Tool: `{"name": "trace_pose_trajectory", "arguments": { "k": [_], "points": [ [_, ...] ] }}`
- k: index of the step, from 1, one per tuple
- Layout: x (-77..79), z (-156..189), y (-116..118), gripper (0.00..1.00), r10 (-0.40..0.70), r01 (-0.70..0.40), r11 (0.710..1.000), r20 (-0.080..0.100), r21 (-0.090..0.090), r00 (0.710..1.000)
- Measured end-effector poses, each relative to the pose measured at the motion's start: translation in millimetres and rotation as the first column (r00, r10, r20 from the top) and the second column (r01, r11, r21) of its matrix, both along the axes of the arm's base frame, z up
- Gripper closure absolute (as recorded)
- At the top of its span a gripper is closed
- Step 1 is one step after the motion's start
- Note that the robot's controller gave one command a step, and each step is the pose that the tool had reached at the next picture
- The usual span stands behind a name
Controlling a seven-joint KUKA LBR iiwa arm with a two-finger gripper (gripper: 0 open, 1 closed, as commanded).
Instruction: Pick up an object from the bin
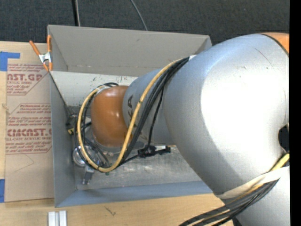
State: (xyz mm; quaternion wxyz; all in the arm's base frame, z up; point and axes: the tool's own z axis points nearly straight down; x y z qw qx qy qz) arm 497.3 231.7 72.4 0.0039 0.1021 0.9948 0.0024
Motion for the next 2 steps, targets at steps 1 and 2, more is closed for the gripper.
{"name": "trace_pose_trajectory", "arguments": {
  "k": [1, 2],
  "points": [
    [1.2, 1.1, 0.6, 0.0, 0.0, 0.0, 1.0, -0.004, -0.002, 1.0],
    [-1.8, 0.5, -13.6, 0.0, -0.047, 0.047, 0.999, 0.001, 0.005, 0.999]
  ]
}}
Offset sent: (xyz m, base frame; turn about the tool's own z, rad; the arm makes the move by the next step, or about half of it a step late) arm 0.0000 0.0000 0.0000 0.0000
